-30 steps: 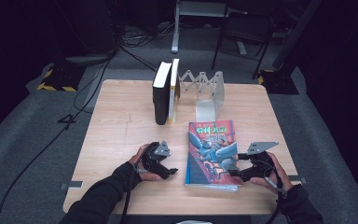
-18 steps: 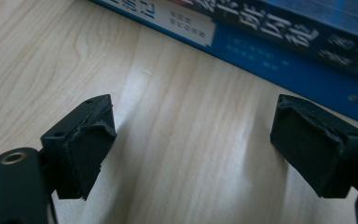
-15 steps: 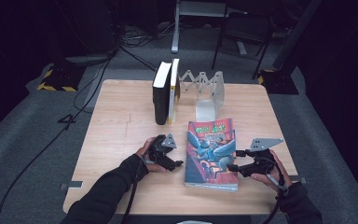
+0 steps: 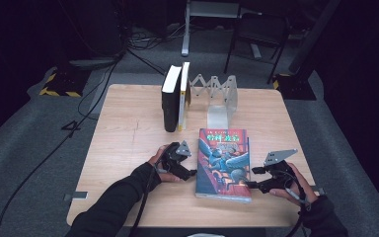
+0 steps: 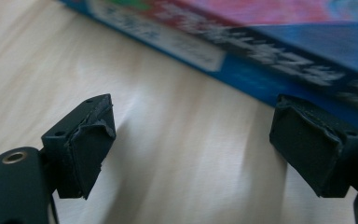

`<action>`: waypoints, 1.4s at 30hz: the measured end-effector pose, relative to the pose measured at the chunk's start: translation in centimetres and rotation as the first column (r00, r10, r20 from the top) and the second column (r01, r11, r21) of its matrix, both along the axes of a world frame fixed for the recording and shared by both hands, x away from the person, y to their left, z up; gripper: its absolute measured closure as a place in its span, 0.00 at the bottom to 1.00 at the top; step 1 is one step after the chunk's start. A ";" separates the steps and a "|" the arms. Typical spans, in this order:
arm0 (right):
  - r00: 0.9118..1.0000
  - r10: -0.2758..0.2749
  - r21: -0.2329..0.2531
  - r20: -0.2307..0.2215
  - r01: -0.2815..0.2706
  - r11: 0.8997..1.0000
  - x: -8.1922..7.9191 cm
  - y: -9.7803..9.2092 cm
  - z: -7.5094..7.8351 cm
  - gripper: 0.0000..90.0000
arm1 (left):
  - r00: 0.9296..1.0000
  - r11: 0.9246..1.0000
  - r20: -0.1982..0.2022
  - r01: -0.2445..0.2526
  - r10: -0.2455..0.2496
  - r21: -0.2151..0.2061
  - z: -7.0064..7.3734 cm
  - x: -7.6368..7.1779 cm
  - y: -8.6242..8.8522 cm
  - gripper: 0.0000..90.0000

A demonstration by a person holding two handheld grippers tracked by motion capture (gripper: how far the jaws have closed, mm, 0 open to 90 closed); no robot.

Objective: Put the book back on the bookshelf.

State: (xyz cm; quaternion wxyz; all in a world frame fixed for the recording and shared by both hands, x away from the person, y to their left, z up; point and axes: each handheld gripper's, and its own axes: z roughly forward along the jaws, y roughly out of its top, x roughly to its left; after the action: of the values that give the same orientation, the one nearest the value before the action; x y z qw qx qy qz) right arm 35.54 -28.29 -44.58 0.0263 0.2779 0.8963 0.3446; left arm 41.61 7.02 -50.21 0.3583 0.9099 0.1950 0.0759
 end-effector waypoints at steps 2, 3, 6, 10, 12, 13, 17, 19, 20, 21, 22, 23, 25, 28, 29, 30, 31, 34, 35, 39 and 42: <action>0.999 0.018 0.018 -0.049 -0.017 1.000 -0.5 -0.1 -0.2 0.38 | 1.000 1.000 -0.005 -0.003 0.002 -0.014 -0.1 0.0 0.1 0.17; 0.998 0.022 0.020 -0.052 -0.021 1.000 -0.5 -0.1 -0.2 0.37 | 1.000 1.000 -0.005 -0.003 0.003 -0.014 -0.1 0.0 0.1 0.17; 0.996 0.018 0.022 -0.090 -0.016 1.000 -0.1 0.3 -0.5 0.30 | 1.000 1.000 -0.005 -0.003 0.003 -0.013 -0.1 0.0 0.1 0.17; 0.990 0.035 0.025 -0.136 -0.032 0.999 0.8 0.9 -0.8 0.25 | 1.000 1.000 -0.007 -0.004 0.004 -0.014 -0.1 0.0 0.1 0.17; 0.992 0.037 0.009 -0.123 -0.036 0.999 0.9 1.2 -0.7 0.25 | 1.000 1.000 -0.005 -0.003 0.003 -0.015 -0.1 0.0 0.1 0.17; 0.993 0.035 -0.004 -0.114 -0.036 0.999 0.9 1.4 -0.6 0.24 | 1.000 1.000 -0.006 -0.003 0.003 -0.015 -0.1 0.0 0.1 0.17; 0.995 0.043 -0.014 -0.090 -0.044 0.999 1.0 2.0 -0.4 0.25 | 1.000 1.000 -0.006 -0.003 0.003 -0.015 -0.1 0.0 0.1 0.17; 0.995 0.039 -0.004 -0.092 -0.039 0.999 1.1 2.0 -0.5 0.26 | 1.000 1.000 -0.009 -0.006 0.006 -0.012 -0.1 0.0 0.1 0.17; 0.995 0.026 0.019 -0.091 -0.025 1.000 1.6 1.8 -0.5 0.31 | 1.000 1.000 -0.011 -0.005 0.005 -0.006 -0.1 0.0 0.1 0.17; 0.995 0.026 0.019 -0.091 -0.025 1.000 1.6 1.8 -0.5 0.31 | 1.000 1.000 -0.011 -0.005 0.005 -0.006 -0.1 0.0 0.1 0.17; 0.996 0.019 0.025 -0.089 -0.016 1.000 1.7 1.7 -0.5 0.32 | 1.000 1.000 -0.009 -0.001 0.001 -0.005 0.0 0.0 0.0 0.17; 0.996 0.014 0.028 -0.084 -0.012 1.000 1.9 1.7 -0.5 0.32 | 1.000 1.000 -0.005 0.009 -0.009 -0.003 0.0 0.1 0.0 0.17; 0.997 0.003 0.022 -0.071 -0.002 1.000 2.1 1.9 -0.5 0.32 | 1.000 1.000 0.013 0.007 -0.007 -0.003 0.1 0.2 0.0 0.20; 0.999 0.000 0.001 -0.045 0.000 1.000 2.6 2.2 -0.2 0.32 | 1.000 1.000 -0.001 0.005 -0.005 0.002 0.2 0.6 0.1 0.26; 0.999 0.000 -0.002 -0.033 0.000 1.000 2.6 2.3 -0.1 0.32 | 1.000 1.000 -0.007 0.007 -0.007 0.008 0.3 0.8 0.1 0.25; 1.000 -0.004 -0.010 -0.009 0.003 1.000 2.7 2.5 0.0 0.33 | 1.000 1.000 -0.012 0.005 -0.004 0.008 0.3 0.8 0.1 0.25; 1.000 -0.007 -0.016 0.004 0.007 1.000 2.7 2.6 0.2 0.34 | 1.000 1.000 -0.010 0.006 -0.006 0.011 0.3 0.9 0.0 0.25; 0.999 -0.014 -0.044 0.035 0.015 0.999 2.6 3.0 0.4 0.34 | 1.000 1.000 -0.013 0.005 -0.005 0.008 0.3 0.9 0.0 0.26; 0.999 -0.022 -0.055 0.041 0.025 0.998 2.6 3.2 0.5 0.34 | 1.000 1.000 -0.014 0.005 -0.005 0.006 0.3 0.9 0.0 0.26; 0.998 -0.028 -0.078 0.058 0.032 0.996 2.6 3.6 0.6 0.36 | 1.000 1.000 -0.006 0.009 -0.009 0.011 0.3 0.9 -0.1 0.27; 0.994 -0.041 0.033 0.098 0.038 0.999 2.7 2.7 1.0 0.57 | 1.000 1.000 -0.010 0.009 -0.009 0.006 0.3 1.0 0.0 0.27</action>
State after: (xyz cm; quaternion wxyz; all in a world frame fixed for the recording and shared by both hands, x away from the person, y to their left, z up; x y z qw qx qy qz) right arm 38.28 -25.57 -43.54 0.0731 0.2787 0.8828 0.3711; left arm 42.61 7.05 -49.91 0.3547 0.9122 0.1925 0.0704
